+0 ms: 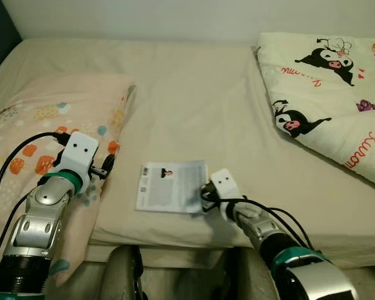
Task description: Clean up the room
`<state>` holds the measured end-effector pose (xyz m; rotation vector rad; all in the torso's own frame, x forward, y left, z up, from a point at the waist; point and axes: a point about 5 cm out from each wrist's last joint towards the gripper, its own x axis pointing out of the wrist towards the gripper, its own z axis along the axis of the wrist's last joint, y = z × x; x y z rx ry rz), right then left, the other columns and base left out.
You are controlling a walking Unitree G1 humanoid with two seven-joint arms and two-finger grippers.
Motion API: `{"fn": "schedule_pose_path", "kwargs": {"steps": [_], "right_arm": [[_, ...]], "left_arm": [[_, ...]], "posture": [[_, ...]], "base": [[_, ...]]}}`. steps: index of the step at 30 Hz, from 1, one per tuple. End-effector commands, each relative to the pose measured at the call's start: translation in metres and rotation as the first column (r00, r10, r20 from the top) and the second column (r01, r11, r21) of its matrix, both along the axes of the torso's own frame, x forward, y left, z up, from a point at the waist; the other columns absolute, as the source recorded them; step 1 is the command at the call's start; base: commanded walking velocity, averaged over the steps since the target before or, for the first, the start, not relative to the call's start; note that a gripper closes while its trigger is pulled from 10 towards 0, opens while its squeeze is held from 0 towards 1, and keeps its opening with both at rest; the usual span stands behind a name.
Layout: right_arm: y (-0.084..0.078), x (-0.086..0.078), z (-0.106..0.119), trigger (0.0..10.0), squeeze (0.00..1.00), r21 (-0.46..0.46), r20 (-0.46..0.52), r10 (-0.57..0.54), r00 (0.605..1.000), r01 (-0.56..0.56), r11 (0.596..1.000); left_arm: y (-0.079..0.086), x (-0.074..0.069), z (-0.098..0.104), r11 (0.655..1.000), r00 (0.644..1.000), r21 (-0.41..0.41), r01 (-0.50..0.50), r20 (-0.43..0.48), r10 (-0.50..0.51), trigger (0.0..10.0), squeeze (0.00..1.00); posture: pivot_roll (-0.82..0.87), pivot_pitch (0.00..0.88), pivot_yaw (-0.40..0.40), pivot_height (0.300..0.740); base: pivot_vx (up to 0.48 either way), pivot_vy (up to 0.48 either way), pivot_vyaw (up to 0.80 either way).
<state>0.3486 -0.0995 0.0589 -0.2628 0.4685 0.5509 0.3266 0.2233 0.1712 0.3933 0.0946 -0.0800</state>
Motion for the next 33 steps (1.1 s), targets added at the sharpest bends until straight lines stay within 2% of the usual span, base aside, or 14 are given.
{"fn": "schedule_pose_path", "kwargs": {"steps": [1, 2, 7, 8, 9, 12, 13, 14, 17, 19, 23, 28, 29, 33], "right_arm": [[0.007, -0.002, -0.001, 0.0, 0.0, -0.003, -0.015, 0.041, 0.999, -0.041, 0.999], [0.015, -0.003, 0.0, 0.0, 0.0, -0.001, -0.008, 0.085, 0.996, -0.085, 0.996], [0.012, 0.002, 0.007, 0.0, 0.0, 0.014, 0.04, 0.036, 0.999, -0.037, 0.999], [0.001, 0.005, 0.009, 2.0, 0.0, 0.023, 0.064, -0.039, 0.997, 0.038, 0.999], [-0.015, 0.007, 0.008, 7.2, 0.0, 0.025, 0.087, -0.138, 0.987, 0.136, 0.99], [-0.015, 0.007, 0.008, 7.2, 0.0, 0.025, 0.087, -0.138, 0.987, 0.136, 0.99], [-0.031, 0.007, 0.007, 10.0, 0.0, 0.03, 0.112, -0.231, 0.966, 0.229, 0.973], [-0.049, 0.004, 0.006, 10.0, 0.0, 0.076, 0.145, -0.341, 0.929, 0.333, 0.94], [-0.063, 0.001, 0.006, 10.0, 0.0, 0.126, 0.18, -0.426, 0.887, 0.409, 0.904], [-0.081, -0.01, 0.008, 10.0, 0.0, 0.212, 0.232, -0.534, 0.813, 0.493, 0.844], [-0.084, -0.015, 0.009, 10.0, 0.0, 0.232, 0.248, -0.551, 0.797, 0.503, 0.832], [-0.072, -0.03, 0.004, 10.0, 0.0, 0.281, 0.266, -0.557, 0.787, 0.49, 0.825], [-0.063, -0.047, -0.008, 10.0, 0.0, 0.328, 0.223, -0.606, 0.763, 0.527, 0.784], [-0.063, -0.057, -0.017, 10.0, 0.0, 0.34, 0.182, -0.649, 0.739, 0.572, 0.746]], "left_arm": [[0.0, -0.002, -0.008, 1.0, 1.0, -0.001, -0.006, -0.029, 0.006, 10.0, 0.0], [-0.001, -0.002, -0.009, 1.0, 1.0, -0.003, -0.005, -0.029, 0.005, 10.0, 0.0], [-0.003, 0.0, -0.012, 1.0, 1.0, -0.004, -0.006, -0.029, 0.006, 10.0, 0.0], [-0.004, -0.001, -0.016, 1.0, 1.0, -0.003, -0.011, -0.029, 0.011, 10.0, 0.0], [-0.004, -0.004, -0.023, 1.0, 0.999, -0.002, -0.023, -0.033, 0.023, 10.0, 0.0], [-0.004, -0.004, -0.023, 1.0, 0.999, -0.002, -0.023, -0.033, 0.023, 10.0, 0.0], [-0.006, -0.01, -0.031, 0.999, 0.998, -0.009, -0.04, -0.038, 0.04, 10.0, 0.0], [-0.012, -0.018, -0.044, 0.998, 0.997, -0.027, -0.052, -0.05, 0.051, 10.0, 0.0], [-0.019, -0.028, -0.056, 0.997, 0.996, -0.055, -0.062, -0.067, 0.058, 10.0, 0.0], [-0.031, -0.045, -0.072, 0.991, 0.994, -0.118, -0.07, -0.089, 0.06, 10.0, 0.0], [-0.034, -0.049, -0.076, 0.987, 0.993, -0.136, -0.082, -0.09, 0.07, 10.0, 0.0], [-0.032, -0.055, -0.083, 0.981, 0.99, -0.146, -0.13, -0.078, 0.119, 10.0, 0.0], [-0.033, -0.056, -0.083, 0.981, 0.99, -0.134, -0.141, -0.046, 0.136, 10.0, 0.0], [-0.035, -0.054, -0.08, 0.984, 0.991, -0.118, -0.131, -0.025, 0.129, 10.0, 0.0]], "posture": [[0.24, 0.155, 0.031, 0.566], [0.23, 0.151, 0.032, 0.566], [0.22, 0.131, 0.022, 0.566], [0.2, 0.105, 0.011, 0.566], [0.18, 0.08, 0.002, 0.566], [0.18, 0.08, 0.002, 0.566], [0.17, 0.06, -0.007, 0.566], [0.15, 0.023, -0.026, 0.566], [0.13, 0.0, -0.038, 0.566], [0.12, 0.0, -0.045, 0.566], [0.12, 0.0, -0.045, 0.566], [0.09, 0.0, -0.047, 0.566], [0.1, 0.0, -0.049, 0.571], [0.1, 0.0, -0.042, 0.581]], "base": [[0.0, 0.0, 0.0], [0.0, 0.0, 0.0], [0.0, 0.0, 0.0], [0.0, 0.0, 0.0], [0.0, 0.0, 0.0], [0.0, 0.0, 0.0], [0.0, 0.0, 0.0], [0.0, 0.0, 0.0], [0.0, 0.0, 0.0], [0.0, 0.0, 0.0], [0.0, 0.0, 0.0], [0.0, 0.0, 0.0], [0.0, 0.0, 0.0], [0.0, 0.0, 0.0]]}}
